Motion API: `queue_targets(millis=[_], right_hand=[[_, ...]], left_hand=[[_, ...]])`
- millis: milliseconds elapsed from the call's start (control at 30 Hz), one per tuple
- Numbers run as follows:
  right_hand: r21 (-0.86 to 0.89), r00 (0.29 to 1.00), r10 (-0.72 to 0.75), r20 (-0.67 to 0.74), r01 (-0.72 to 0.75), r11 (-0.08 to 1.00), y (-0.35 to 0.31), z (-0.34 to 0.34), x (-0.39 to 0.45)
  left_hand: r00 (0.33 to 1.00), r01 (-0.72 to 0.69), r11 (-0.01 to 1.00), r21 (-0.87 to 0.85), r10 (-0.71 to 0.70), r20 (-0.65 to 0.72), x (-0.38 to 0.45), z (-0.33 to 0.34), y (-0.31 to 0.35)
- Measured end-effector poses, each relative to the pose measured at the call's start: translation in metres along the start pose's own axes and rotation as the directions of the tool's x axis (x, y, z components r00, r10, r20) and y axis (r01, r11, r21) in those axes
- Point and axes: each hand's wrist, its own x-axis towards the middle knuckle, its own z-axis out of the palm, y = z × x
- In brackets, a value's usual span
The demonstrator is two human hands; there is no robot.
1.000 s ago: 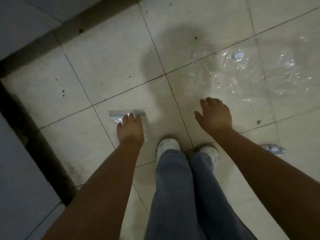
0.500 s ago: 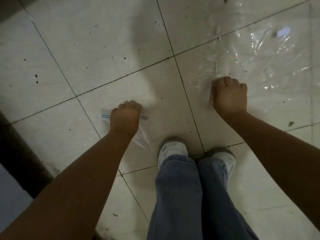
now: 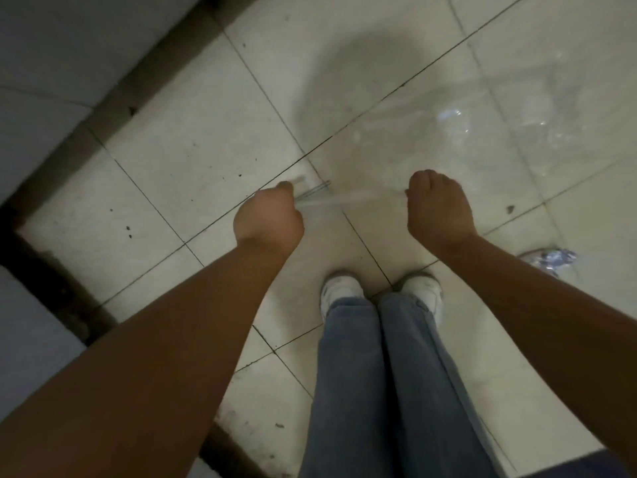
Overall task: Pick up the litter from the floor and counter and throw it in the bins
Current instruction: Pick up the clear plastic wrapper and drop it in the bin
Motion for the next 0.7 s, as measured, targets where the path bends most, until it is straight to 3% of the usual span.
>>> queue_targets(millis=[167,333,533,700], right_hand=[[0.252,0.977,0.211,0.019,-0.209,0.945,0.003,-0.114,-0.053],[0.339,0.938,0.245,-0.246,-0.153,0.928,0.020,-0.241,-0.111],[0.418,0.769,0.504,-0.392,-0.339,0.843,0.055,-0.355,-0.201],[0.441,0.572,0.676,-0.464,-0.512,0.737,0.082,-0.405,-0.291]], left_hand=[[0.989,-0.146,0.987,-0.062,0.143,-0.045,-0.063,-0.090,0.072],[0.978,-0.206,0.940,-0.272,0.189,-0.087,-0.124,-0.168,0.161],[0.962,-0.221,0.816,-0.534,0.274,0.021,-0.199,-0.209,0.277],[0.884,-0.314,0.750,-0.581,0.454,0.108,-0.270,-0.206,0.358]])
